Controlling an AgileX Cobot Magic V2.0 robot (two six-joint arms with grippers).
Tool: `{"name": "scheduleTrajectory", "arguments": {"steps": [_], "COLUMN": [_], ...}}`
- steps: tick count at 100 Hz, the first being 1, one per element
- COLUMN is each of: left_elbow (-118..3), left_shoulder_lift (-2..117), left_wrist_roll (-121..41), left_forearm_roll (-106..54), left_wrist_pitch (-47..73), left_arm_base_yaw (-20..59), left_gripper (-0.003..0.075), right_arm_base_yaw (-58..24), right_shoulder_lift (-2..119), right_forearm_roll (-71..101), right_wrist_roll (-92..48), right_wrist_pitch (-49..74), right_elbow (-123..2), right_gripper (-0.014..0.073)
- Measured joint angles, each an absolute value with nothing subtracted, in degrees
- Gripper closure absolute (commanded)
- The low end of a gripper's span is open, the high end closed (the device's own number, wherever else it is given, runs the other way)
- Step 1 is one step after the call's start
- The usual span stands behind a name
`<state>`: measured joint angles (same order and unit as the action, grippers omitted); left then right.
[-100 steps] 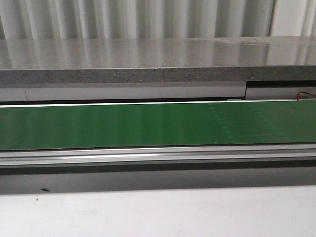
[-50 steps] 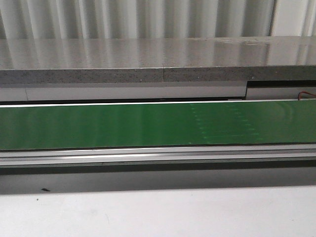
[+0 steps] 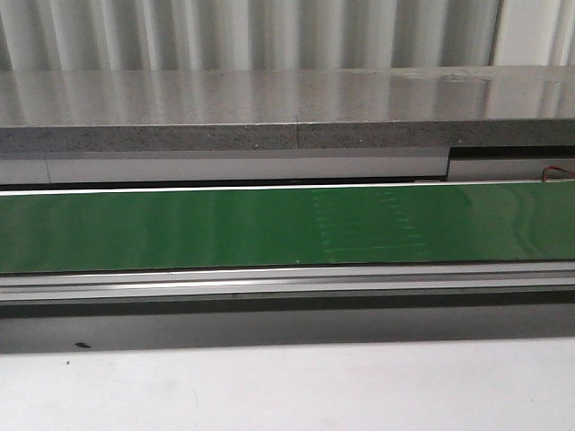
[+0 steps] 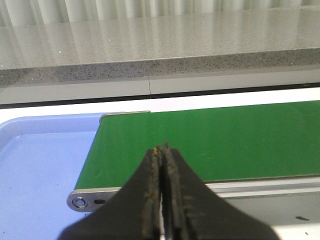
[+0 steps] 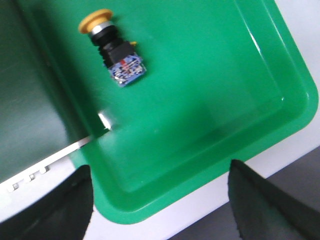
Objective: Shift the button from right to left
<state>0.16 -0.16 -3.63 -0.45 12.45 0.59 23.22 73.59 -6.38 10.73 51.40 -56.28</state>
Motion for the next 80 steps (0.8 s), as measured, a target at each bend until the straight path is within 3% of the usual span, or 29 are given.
{"name": "scheduleTrajectory", "arguments": {"steps": [31, 68, 80], "left_elbow": [0.2, 0.2, 0.2], "left_shoulder_lift": [-0.2, -0.2, -0.2], "left_wrist_roll": [-3.6, -3.6, -3.6], "left_forearm_roll": [-0.5, -0.5, -0.5], "left_wrist_pitch": [12.4, 12.4, 12.4], "left_arm_base_yaw": [0.6, 0.6, 0.6], "left_gripper": [0.0741, 0.0741, 0.0741], "right_arm_base_yaw": [25.6, 25.6, 25.6], "right_shoulder_lift": [92.3, 111.0, 114.8], "right_forearm_roll": [-5.9, 2.5, 2.7], "right_wrist_roll": [7.3, -10.5, -13.0], "right_wrist_pitch": [51.3, 52.8, 54.1], "right_elbow": [-65.2, -77.7, -81.2], "right_gripper": [0.0034, 0.0036, 0.0128]}}
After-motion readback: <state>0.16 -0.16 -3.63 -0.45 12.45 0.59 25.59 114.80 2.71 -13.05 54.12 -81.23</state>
